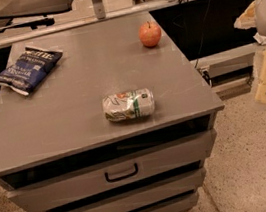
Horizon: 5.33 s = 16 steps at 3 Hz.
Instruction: Move 7up can near apple
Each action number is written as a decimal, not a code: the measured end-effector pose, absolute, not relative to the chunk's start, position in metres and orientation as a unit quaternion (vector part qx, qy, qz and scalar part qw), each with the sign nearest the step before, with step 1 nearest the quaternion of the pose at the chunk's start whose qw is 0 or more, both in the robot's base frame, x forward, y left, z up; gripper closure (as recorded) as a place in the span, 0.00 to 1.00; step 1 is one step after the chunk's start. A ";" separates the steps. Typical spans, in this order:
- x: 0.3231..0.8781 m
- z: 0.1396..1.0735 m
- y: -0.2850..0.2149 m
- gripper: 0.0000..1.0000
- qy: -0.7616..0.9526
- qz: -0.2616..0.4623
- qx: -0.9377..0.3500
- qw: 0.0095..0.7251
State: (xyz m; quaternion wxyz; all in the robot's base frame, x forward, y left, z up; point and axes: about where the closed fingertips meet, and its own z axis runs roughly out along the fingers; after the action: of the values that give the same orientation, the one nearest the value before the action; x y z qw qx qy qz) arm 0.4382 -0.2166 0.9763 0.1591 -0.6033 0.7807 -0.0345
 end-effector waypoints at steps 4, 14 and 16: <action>0.499 0.912 -0.109 0.00 0.742 0.043 -0.620 0.251; 0.549 0.872 -0.074 1.00 0.777 0.075 -0.550 0.298; 0.611 0.866 -0.131 1.00 0.758 0.052 -0.563 0.325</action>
Offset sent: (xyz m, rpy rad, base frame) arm 0.0322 0.0684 -0.0441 0.1471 -0.0151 0.0918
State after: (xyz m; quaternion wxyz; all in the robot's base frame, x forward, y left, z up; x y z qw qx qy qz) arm 0.6105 -0.1305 0.8662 0.3251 -0.5627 0.7583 0.0523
